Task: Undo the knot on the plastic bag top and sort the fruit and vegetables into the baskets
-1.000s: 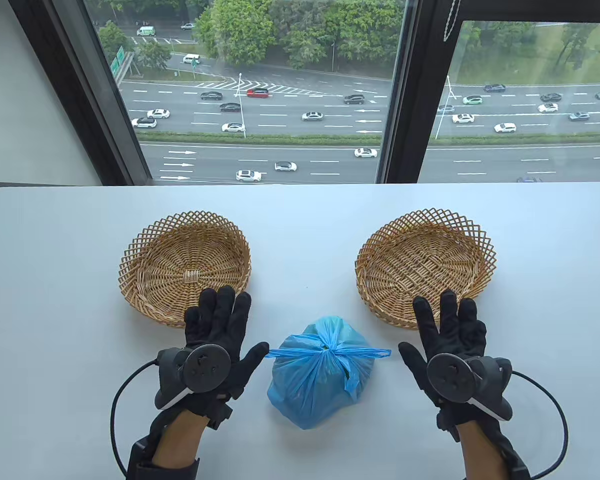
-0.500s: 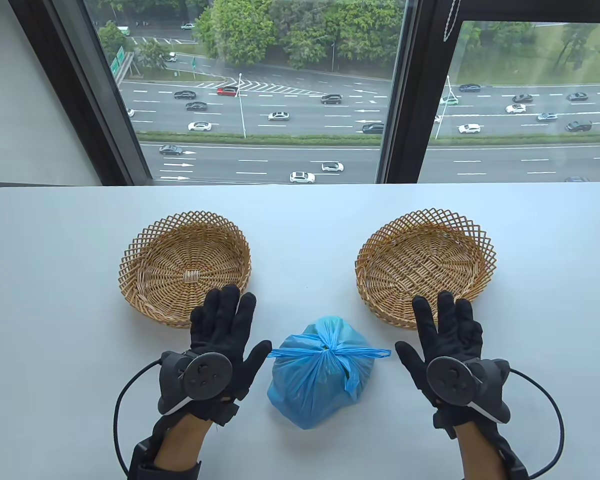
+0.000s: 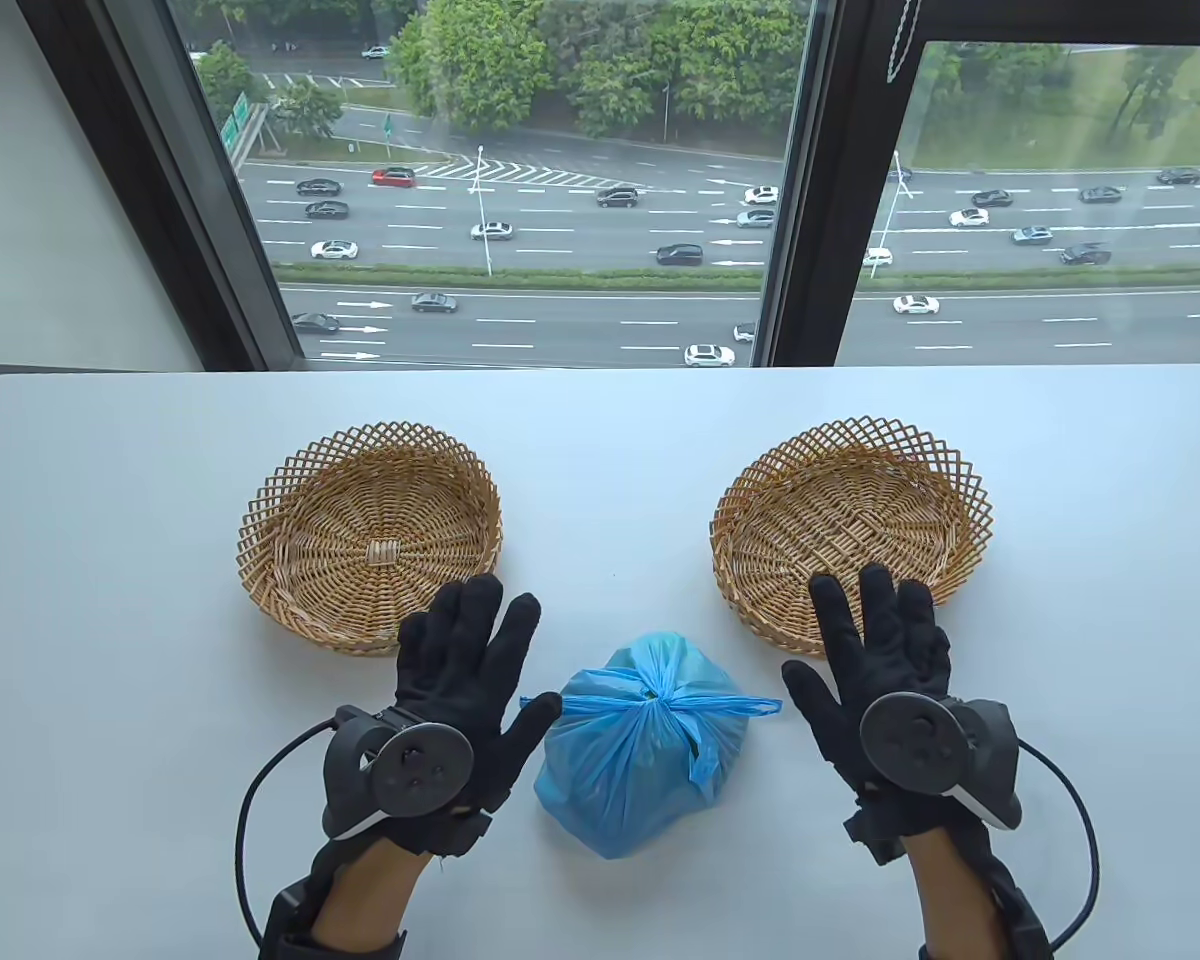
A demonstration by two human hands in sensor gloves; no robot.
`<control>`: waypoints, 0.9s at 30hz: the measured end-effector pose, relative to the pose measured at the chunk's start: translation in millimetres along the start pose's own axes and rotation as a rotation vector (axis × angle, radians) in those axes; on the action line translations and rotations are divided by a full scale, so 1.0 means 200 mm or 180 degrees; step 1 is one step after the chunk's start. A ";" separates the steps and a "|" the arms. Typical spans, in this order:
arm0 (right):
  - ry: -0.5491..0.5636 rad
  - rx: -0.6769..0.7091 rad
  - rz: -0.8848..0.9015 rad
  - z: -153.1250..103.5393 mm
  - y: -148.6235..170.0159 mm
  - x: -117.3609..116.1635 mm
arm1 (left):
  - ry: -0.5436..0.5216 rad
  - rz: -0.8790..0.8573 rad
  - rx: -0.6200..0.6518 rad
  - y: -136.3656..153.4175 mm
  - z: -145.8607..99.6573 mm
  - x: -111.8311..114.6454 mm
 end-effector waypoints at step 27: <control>-0.0500 0.1146 0.0671 0.21 -0.30 -0.32 | 0.0728 0.0367 0.0537 -0.40 -0.09 0.32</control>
Point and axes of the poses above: the tracker on the back of each hand, its own y axis roughly to the little-finger side, its own z axis roughly from the wrist to the fingertips, x = y × z, the point moved 3 cm from there along z, roughly from the wrist to the fingertips, and after that the axes turned 12 degrees about -y, right-handed, at the moved point
